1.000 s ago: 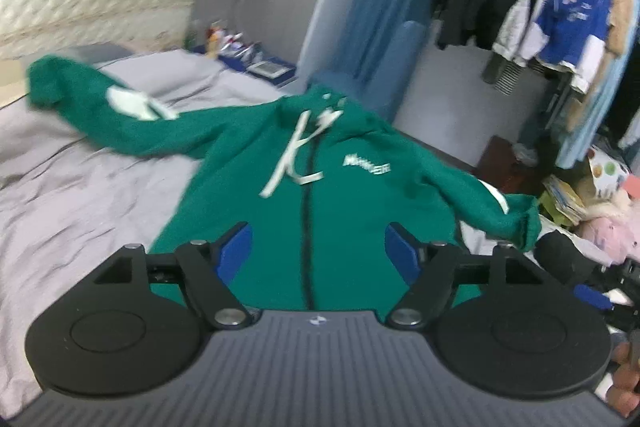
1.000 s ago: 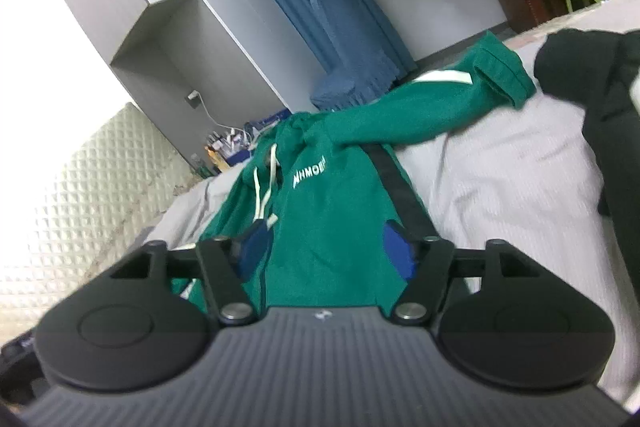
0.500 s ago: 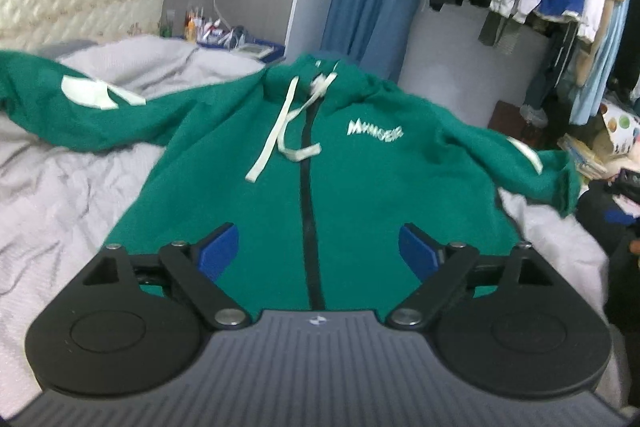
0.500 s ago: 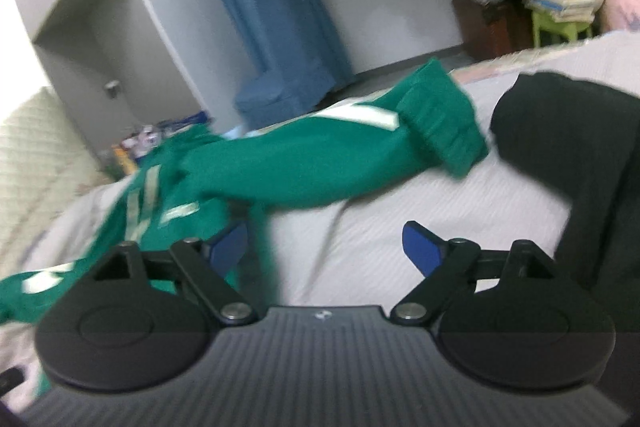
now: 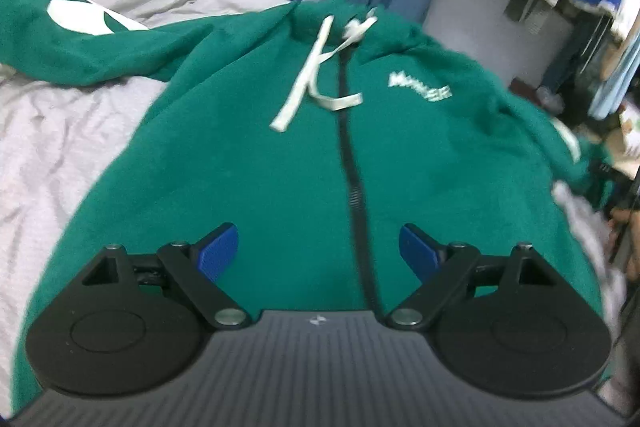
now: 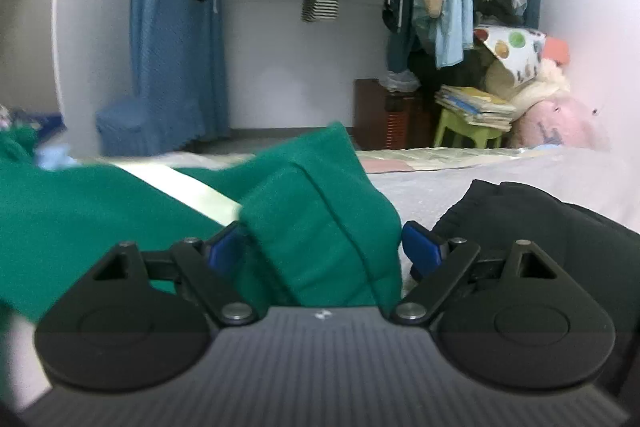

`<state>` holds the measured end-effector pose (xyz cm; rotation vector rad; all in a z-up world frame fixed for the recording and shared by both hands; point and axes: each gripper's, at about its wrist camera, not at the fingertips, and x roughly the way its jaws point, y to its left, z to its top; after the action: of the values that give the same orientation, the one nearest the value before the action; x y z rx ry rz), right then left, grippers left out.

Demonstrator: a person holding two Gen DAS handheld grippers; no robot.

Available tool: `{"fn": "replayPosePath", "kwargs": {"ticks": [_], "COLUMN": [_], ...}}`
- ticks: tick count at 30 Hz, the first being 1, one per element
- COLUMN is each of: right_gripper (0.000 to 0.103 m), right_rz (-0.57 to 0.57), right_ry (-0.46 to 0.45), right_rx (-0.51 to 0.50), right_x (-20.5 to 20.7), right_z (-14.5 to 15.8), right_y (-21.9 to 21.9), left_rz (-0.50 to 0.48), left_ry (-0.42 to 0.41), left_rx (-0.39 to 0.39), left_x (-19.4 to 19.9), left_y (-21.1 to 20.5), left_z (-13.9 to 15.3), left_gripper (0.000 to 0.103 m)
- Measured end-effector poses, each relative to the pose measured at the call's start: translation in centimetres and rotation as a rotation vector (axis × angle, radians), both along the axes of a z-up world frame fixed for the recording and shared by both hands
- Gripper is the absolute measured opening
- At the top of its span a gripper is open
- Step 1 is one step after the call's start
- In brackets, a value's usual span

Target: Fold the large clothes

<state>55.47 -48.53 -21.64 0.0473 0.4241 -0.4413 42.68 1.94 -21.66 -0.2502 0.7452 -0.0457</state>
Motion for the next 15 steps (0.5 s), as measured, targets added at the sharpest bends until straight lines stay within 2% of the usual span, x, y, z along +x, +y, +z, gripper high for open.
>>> {"fn": "replayPosePath", "kwargs": {"ticks": [1, 3, 4, 5, 6, 8, 12, 15], "right_gripper": [0.086, 0.08, 0.071, 0.052, 0.04, 0.025, 0.022, 0.021], "right_rz": [-0.012, -0.019, -0.019, -0.027, -0.047, -0.105, -0.162, -0.164], "right_ry": [0.004, -0.008, -0.015, -0.019, -0.011, -0.001, -0.052, -0.081], "right_rx": [-0.014, -0.023, -0.024, -0.028, -0.041, -0.044, 0.108, 0.166], "right_x": [0.5, 1.2, 1.3, 1.5, 1.7, 2.0, 0.9, -0.4], "right_z": [-0.3, -0.6, -0.5, -0.3, -0.1, 0.6, 3.6, 7.0], "right_y": [-0.4, -1.1, -1.4, -1.8, -2.1, -3.2, -6.1, -6.9], "left_rz": [-0.006, -0.004, -0.005, -0.007, -0.01, -0.015, -0.02, -0.004], "left_ry": [0.011, 0.028, 0.033, 0.035, 0.037, 0.038, 0.044, 0.032], "left_rx": [0.003, -0.044, -0.069, -0.078, -0.08, -0.083, -0.092, -0.098], "left_x": [0.4, 0.9, 1.2, 1.3, 1.5, 1.5, 1.1, 0.5], "left_y": [0.2, 0.8, 1.1, 1.2, 1.3, 1.4, 1.7, 2.1], "left_z": [-0.3, -0.7, -0.9, -1.0, -1.0, -1.2, -0.9, -0.2], "left_gripper": [0.09, 0.09, 0.09, 0.09, 0.09, 0.09, 0.09, 0.09]}}
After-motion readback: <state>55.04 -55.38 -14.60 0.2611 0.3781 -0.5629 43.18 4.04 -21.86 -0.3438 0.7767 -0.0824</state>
